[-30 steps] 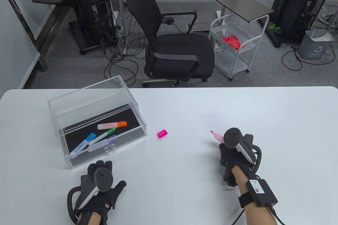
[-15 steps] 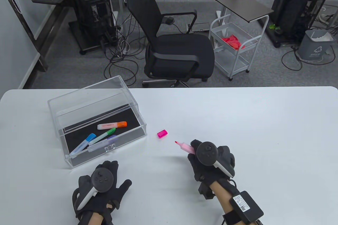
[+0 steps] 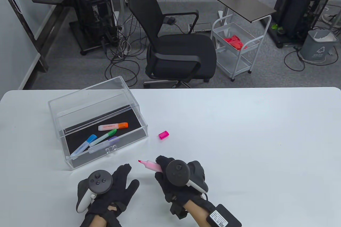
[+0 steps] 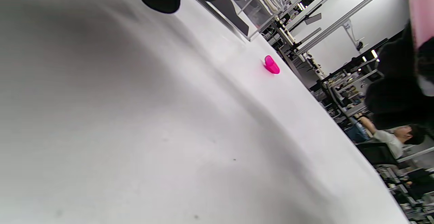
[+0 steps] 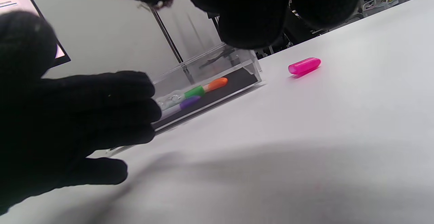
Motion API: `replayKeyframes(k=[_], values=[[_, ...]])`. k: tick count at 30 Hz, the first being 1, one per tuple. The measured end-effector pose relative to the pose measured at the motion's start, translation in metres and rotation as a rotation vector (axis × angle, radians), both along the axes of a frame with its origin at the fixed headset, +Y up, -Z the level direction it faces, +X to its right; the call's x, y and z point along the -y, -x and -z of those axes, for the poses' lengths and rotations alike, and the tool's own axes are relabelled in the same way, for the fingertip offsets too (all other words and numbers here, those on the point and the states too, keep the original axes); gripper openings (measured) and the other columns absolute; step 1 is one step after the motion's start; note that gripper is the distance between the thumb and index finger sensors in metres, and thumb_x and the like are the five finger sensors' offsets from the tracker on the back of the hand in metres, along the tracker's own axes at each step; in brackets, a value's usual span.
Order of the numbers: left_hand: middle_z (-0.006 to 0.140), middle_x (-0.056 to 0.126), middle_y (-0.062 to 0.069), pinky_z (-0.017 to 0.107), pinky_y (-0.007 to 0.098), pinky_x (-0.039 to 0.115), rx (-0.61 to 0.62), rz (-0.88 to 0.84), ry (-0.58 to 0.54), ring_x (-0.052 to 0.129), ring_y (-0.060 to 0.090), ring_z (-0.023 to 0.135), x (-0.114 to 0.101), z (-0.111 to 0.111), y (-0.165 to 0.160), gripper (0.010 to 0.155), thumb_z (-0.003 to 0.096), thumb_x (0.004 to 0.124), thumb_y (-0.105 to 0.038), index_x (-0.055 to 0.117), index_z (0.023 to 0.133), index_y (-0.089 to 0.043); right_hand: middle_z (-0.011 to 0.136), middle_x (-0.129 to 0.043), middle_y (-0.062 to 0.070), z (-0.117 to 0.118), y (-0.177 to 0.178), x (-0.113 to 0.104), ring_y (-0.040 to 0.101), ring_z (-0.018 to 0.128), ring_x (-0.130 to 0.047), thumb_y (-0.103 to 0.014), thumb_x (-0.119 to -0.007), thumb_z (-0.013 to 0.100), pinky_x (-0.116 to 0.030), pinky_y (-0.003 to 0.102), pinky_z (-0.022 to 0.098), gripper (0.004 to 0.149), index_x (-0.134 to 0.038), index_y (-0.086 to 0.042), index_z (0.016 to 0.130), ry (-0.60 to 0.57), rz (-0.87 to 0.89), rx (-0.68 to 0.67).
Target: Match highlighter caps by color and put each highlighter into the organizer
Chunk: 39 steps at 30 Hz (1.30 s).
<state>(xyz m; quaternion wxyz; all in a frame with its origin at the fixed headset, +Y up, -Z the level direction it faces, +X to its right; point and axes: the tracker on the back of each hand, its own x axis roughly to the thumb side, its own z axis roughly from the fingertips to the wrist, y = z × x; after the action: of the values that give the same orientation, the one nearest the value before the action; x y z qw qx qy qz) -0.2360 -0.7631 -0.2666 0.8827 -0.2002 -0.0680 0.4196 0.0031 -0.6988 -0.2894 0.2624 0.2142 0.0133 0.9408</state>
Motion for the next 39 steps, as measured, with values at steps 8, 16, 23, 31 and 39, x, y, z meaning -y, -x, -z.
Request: replayKeyframes(k=[8, 16, 23, 31, 39], values=[[0.123, 0.015, -0.002, 0.083, 0.056, 0.045, 0.009, -0.136, -0.018, 0.023, 0.033, 0.120, -0.001, -0.001, -0.001, 0.099, 0.0377, 0.035, -0.091, 0.013, 0.115, -0.033, 0.088, -0.070, 0.013, -0.011, 0.028, 0.005, 0.028, 0.065, -0.090, -0.032, -0.076, 0.043, -0.075, 0.057, 0.052, 0.061, -0.046, -0.014, 0.093, -0.020, 0.036, -0.061], [0.123, 0.015, -0.002, 0.082, 0.057, 0.044, -0.005, -0.297, -0.033, 0.023, 0.034, 0.120, 0.001, 0.000, 0.000, 0.099, 0.0376, 0.033, -0.090, 0.009, 0.114, -0.033, 0.088, -0.071, 0.013, -0.020, 0.043, 0.004, 0.027, 0.065, -0.091, -0.032, -0.077, 0.042, -0.076, 0.057, 0.051, 0.061, -0.047, -0.014, 0.093, -0.035, 0.084, -0.111], [0.123, 0.015, -0.002, 0.082, 0.058, 0.042, 0.001, -0.345, -0.042, 0.022, 0.034, 0.120, 0.001, -0.001, -0.002, 0.095, 0.0386, 0.030, -0.087, 0.008, 0.114, -0.033, 0.088, -0.071, 0.013, -0.027, 0.053, 0.005, 0.027, 0.065, -0.092, -0.032, -0.077, 0.042, -0.076, 0.057, 0.052, 0.061, -0.047, -0.014, 0.092, -0.025, 0.123, -0.152], [0.124, 0.012, -0.004, 0.083, 0.058, 0.040, -0.005, -0.374, -0.050, 0.021, 0.033, 0.120, 0.001, -0.001, 0.000, 0.085, 0.0436, 0.031, -0.080, 0.010, 0.114, -0.037, 0.090, -0.071, 0.013, -0.026, 0.055, 0.008, 0.030, 0.069, -0.091, -0.034, -0.079, 0.042, -0.073, 0.058, 0.055, 0.062, -0.048, -0.015, 0.092, -0.026, 0.137, -0.139], [0.123, 0.024, -0.002, 0.082, 0.058, 0.046, -0.106, -0.387, -0.116, 0.031, 0.035, 0.120, -0.003, 0.000, 0.014, 0.084, 0.0452, 0.041, -0.078, 0.019, 0.115, -0.036, 0.100, -0.061, 0.014, -0.010, 0.027, 0.010, 0.038, 0.084, -0.076, -0.042, -0.084, 0.039, -0.059, 0.064, 0.064, 0.071, -0.048, -0.021, 0.096, -0.035, 0.065, -0.033]])
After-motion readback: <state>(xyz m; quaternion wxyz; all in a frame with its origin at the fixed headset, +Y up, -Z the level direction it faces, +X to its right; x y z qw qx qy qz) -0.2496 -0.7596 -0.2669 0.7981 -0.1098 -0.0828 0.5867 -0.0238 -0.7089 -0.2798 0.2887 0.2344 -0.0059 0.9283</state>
